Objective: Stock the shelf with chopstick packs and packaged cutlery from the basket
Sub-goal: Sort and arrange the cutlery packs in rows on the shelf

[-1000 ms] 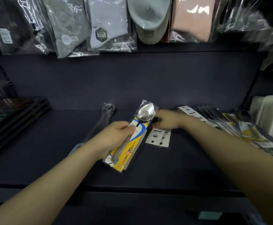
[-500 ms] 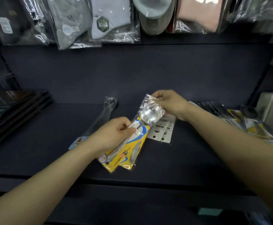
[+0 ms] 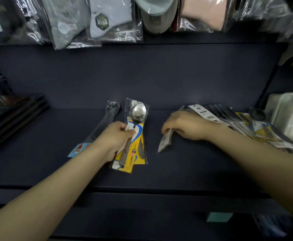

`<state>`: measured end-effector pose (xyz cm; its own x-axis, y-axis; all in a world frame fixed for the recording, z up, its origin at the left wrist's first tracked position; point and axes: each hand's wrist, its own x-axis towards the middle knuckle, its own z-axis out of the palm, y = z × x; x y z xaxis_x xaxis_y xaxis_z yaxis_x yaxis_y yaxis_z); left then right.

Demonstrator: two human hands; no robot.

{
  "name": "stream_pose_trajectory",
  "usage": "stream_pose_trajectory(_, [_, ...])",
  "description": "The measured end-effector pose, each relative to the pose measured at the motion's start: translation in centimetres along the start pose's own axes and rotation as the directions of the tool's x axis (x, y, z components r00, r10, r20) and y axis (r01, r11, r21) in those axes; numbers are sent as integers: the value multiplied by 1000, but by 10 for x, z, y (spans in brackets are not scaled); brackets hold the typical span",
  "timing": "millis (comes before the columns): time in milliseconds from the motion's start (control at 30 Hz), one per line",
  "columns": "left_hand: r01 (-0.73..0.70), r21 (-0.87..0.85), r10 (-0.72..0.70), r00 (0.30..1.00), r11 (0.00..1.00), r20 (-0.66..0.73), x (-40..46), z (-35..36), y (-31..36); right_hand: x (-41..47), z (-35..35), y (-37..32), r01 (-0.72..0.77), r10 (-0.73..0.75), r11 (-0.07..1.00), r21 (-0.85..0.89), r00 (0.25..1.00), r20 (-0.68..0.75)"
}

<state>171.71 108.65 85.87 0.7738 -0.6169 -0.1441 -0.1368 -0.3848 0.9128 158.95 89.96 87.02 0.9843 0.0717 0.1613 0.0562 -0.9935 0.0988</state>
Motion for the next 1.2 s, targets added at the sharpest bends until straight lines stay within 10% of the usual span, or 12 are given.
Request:
stream_pose_trajectory(200, [13, -57, -3, 986, 998, 167, -7, 3, 12, 9, -24, -51, 164, -161, 986, -44, 986, 48])
stream_pose_trajectory(433, [9, -111, 26, 950, 994, 311, -19, 10, 13, 17, 2, -23, -270, 289, 931, 245, 956, -45])
stream_pose_trajectory(600, [-236, 121, 168, 897, 964, 408, -23, 19, 12, 1, 14, -7, -596, 585, 574, 562, 778, 227])
stream_pose_trajectory(733, [-476, 452, 287, 858, 755, 425, -28, 22, 24, -2, 15, 3, -372, 603, 245, 895, 781, 160])
stream_pose_trajectory(867, [-555, 644, 341, 832, 527, 438, -28, 19, 33, -21, 1, 6, -246, 399, 485, 839, 916, 38])
stream_pose_trajectory(967, [-522, 753, 369, 844, 401, 389, -28, 20, 27, -33, 0, 14, -208, 271, 907, 367, 954, -129])
stream_pose_trajectory(1067, [-562, 788, 476, 780, 249, 406, -28, 27, 18, -34, 0, 9, -216, 229, 964, 153, 971, -74])
stream_pose_trajectory(1200, [-542, 689, 560, 795, 481, 235, -28, 16, 9, -39, -1, 4, -300, 305, 914, 271, 952, 25])
